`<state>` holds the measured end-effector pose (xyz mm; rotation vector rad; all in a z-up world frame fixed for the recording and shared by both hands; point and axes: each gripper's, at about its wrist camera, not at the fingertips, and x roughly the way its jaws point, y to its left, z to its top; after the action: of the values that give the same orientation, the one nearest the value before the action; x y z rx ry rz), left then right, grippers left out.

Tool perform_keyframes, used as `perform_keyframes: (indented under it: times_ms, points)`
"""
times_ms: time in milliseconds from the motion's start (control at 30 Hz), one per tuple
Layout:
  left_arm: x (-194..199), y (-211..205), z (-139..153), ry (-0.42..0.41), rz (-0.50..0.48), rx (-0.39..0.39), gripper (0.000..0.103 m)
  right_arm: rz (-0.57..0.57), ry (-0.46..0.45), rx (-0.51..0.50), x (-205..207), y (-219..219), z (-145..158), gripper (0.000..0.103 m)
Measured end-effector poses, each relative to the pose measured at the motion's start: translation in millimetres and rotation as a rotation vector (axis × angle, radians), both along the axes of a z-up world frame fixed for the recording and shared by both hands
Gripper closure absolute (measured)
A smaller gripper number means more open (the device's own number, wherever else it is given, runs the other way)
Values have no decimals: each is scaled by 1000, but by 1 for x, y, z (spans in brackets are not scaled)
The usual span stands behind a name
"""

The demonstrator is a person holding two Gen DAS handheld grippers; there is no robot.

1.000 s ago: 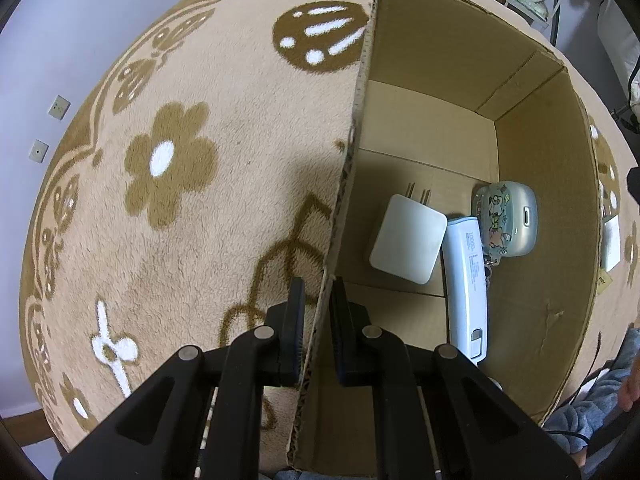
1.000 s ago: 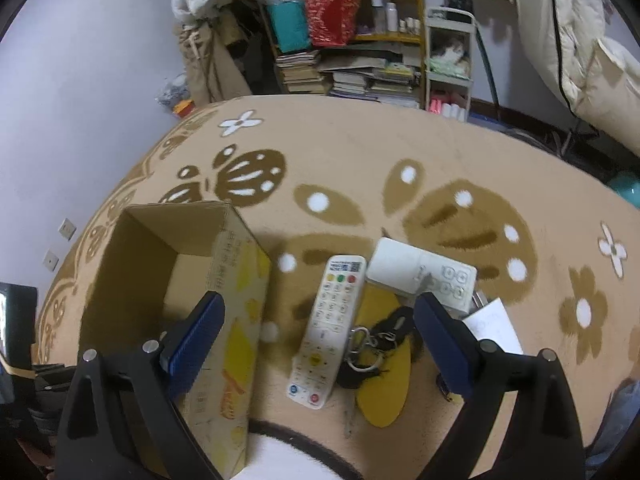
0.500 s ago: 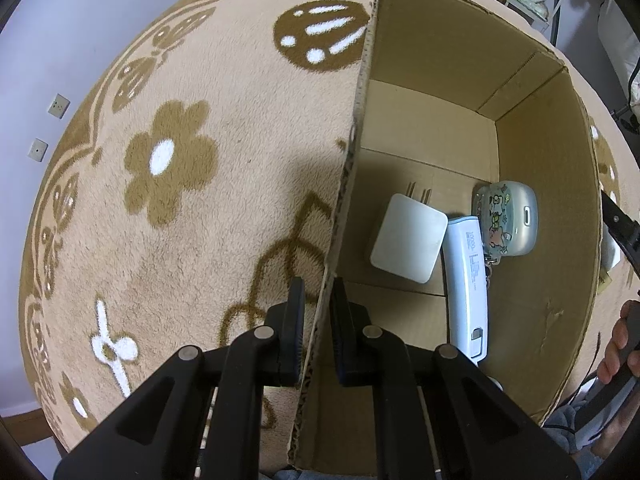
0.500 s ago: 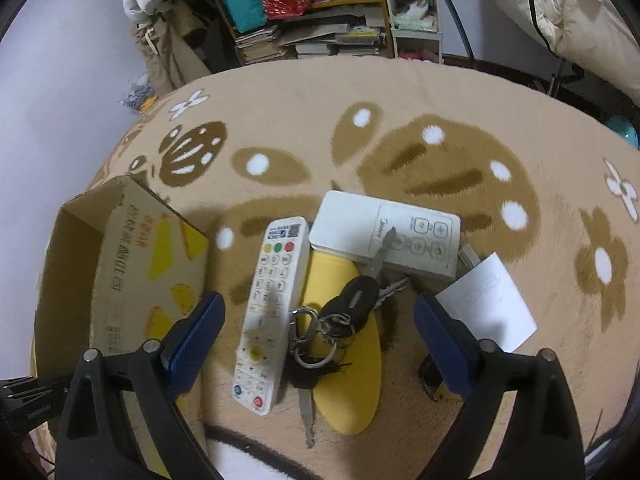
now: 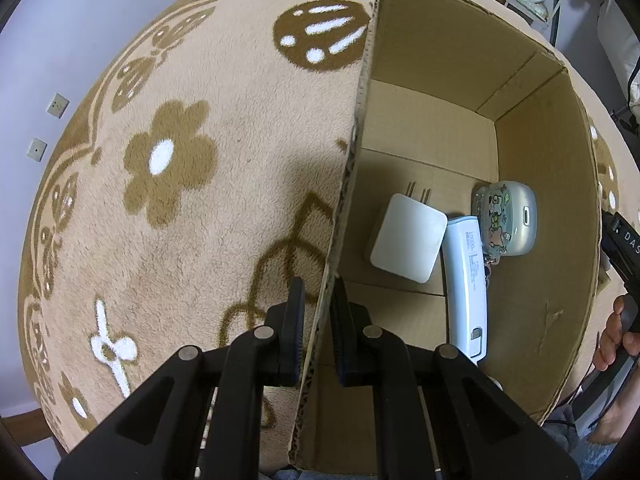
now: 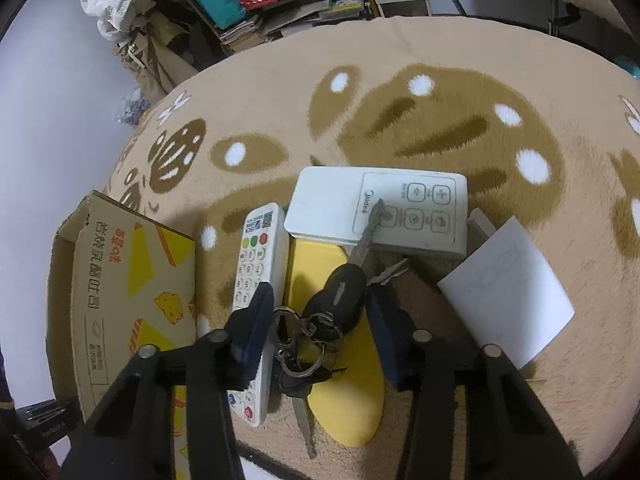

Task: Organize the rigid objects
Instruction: 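Grasp the bunch of keys by a key blade with the right tool, then carry the keys over the box, lower them in and open the right tool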

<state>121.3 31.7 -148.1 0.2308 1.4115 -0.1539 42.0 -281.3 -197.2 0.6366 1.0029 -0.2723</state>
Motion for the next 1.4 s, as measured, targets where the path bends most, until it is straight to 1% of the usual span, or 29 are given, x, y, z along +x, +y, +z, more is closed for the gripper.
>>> perform_keyframes:
  times_ms: [33,67,167,300,333,367,400,433,500,567,700,1067,1167,1267,1400]
  points:
    - [0,0,0,0,0,-1,92,5,-3,2,1,0,0,58]
    - [0,0,0,0,0,0,92,7,-2,3,2,0,0,61]
    - [0,0,0,-2,-3,4,92,-3,9,-11,5,0,-2,62]
    - [0,0,0,-2,-5,7,91,-14,39,-86,10,4,-2,62]
    - [0,0,0,-2,-5,7,91,-29,53,-114,10,4,-3,66]
    - [0,0,0,-2,-2,6,92,-43,63,-139,9,4,-3,79]
    - [0,0,0,-1,0,5,92,-51,68,-153,8,4,-3,84]
    - [0,0,0,-1,1,6,92,-52,64,-146,7,4,-2,86]
    - [0,-1,0,-2,0,10,92,-47,65,-110,6,2,-1,96]
    - [0,-1,0,-3,0,13,92,-43,64,-107,4,3,1,96]
    - [-1,-1,0,-1,6,5,91,-30,26,-81,0,5,11,96]
    - [-1,-1,0,0,0,3,92,30,-147,-120,0,28,80,96]
    - [-1,-1,0,0,0,3,92,50,-205,-142,-2,38,101,96]
    - [-1,-1,0,2,2,1,92,49,-283,-134,-7,46,122,96]
    - [-1,-1,0,-1,-9,7,92,86,-382,-134,-10,64,147,96]
